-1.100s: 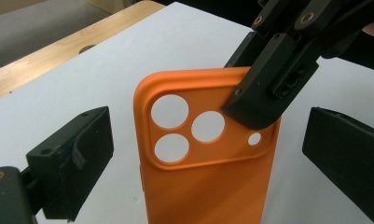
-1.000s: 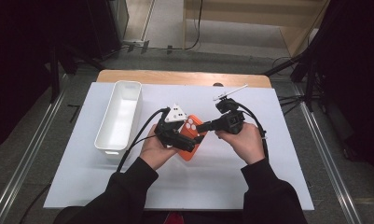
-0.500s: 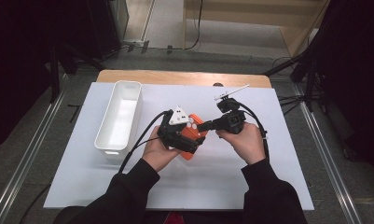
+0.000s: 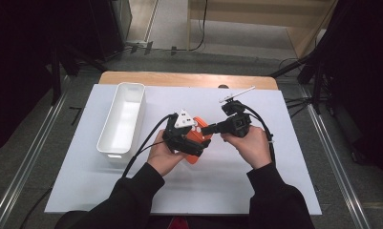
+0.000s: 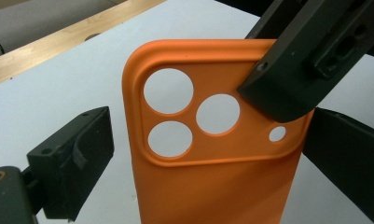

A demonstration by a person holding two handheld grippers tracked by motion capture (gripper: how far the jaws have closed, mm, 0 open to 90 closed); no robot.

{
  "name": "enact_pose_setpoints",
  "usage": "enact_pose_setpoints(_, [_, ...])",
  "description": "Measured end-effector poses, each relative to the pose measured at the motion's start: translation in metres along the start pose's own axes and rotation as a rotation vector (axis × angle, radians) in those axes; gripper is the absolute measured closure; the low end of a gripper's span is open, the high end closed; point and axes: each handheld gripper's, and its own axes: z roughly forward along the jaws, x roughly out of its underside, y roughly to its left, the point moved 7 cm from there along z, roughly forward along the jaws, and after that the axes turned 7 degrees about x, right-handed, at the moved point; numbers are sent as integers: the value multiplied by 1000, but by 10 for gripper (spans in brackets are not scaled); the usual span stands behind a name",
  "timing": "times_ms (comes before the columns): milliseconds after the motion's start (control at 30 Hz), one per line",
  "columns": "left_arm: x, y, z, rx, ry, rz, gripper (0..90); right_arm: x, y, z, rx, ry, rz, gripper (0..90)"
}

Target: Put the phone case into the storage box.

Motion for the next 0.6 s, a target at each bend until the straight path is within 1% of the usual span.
enact_pose_setpoints(67, [0,0,0,-3,1,1,24,0,0,0,-1,-1,3,744])
enact_pose_setpoints(100, [0,0,0,-3,-8,-2,33,0,0,1,-2,0,7,744])
enact_pose_setpoints(200, [0,-1,1,-8,-15,-7,39,0,0,1,-1,0,1,744])
enact_pose_setpoints(300, [1,-1,1,-16,-16,-13,63,0,1,2,-2,-2,1,744])
enact_pose_setpoints(333, [1,-2,2,-12,-20,-10,78,0,1,2,-3,-3,1,744])
enact_pose_setpoints(400, [1,-3,1,-11,-21,2,136,0,1,2,0,-2,6,744])
enact_pose_setpoints(600, [1,-3,1,-18,-18,12,151,0,0,1,-2,-2,10,744])
